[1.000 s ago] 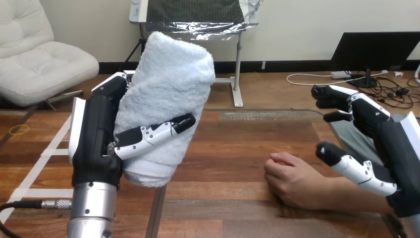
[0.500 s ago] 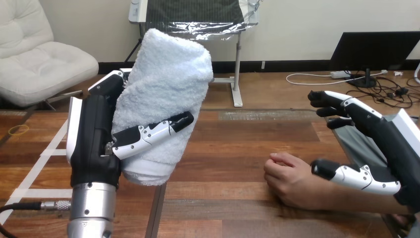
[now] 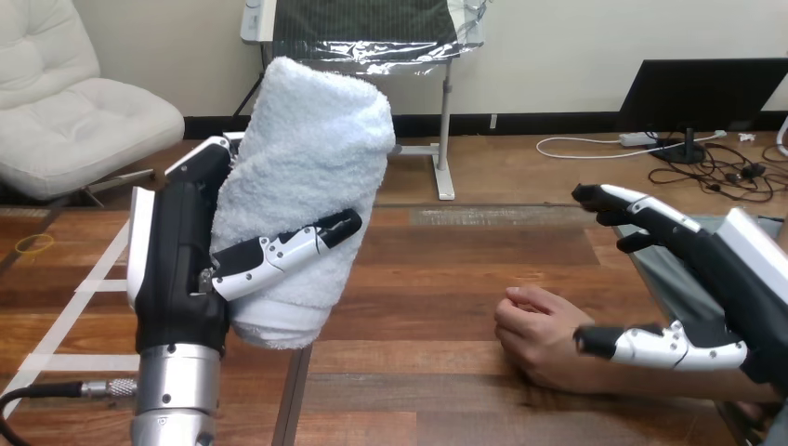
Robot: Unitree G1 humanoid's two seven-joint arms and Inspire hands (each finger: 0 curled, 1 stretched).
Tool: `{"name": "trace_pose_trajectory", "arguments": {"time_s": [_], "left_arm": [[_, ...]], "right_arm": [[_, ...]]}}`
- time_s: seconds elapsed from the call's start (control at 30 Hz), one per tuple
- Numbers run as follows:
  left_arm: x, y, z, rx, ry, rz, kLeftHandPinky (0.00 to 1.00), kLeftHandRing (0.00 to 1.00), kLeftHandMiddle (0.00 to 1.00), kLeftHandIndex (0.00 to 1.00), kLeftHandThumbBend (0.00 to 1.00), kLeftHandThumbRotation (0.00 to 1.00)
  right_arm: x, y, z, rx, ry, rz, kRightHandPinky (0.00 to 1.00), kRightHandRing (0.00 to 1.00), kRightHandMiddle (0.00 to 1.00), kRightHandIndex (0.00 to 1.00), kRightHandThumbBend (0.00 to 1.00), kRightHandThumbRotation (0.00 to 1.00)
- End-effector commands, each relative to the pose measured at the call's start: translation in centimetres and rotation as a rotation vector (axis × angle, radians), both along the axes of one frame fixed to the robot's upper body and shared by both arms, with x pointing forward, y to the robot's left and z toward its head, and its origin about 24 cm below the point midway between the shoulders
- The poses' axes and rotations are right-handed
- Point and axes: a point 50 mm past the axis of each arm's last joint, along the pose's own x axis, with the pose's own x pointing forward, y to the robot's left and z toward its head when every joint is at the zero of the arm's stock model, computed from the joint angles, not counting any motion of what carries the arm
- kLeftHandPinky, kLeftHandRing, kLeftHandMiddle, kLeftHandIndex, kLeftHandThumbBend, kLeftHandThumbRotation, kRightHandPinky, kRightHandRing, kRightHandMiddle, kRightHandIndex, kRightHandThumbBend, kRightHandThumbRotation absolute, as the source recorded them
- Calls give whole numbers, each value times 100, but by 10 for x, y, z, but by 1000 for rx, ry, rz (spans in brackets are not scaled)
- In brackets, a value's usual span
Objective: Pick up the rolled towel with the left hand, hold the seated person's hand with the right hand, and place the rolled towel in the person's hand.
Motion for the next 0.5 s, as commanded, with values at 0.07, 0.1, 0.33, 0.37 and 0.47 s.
{"name": "trace_pose_trajectory", "arguments": {"time_s": [0.07, 0.1, 0.33, 0.37, 0.47], "left_arm": [[4, -3, 14, -14, -84, -17, 19, 25, 31, 36, 46, 0], [4, -3, 13, -16, -84, -18, 19, 25, 31, 36, 46, 0], [4, -2, 13, -13, -87, -18, 19, 24, 30, 36, 47, 0], [4, -2, 13, -11, -87, -17, 19, 24, 30, 36, 47, 0], [4, -2, 13, -12, -83, -17, 19, 24, 30, 36, 47, 0]], "right_arm": [[13, -9, 16, -85, -50, -4, 97, 91, 92, 92, 100, 58], [13, -9, 16, -92, -49, -5, 98, 91, 92, 92, 100, 58], [15, -16, 14, -171, -21, -19, 100, 92, 92, 93, 100, 57], [16, -17, 14, -178, -20, -19, 100, 92, 92, 93, 100, 57], [17, -20, 13, -204, -11, -19, 100, 92, 92, 93, 100, 56]]}}
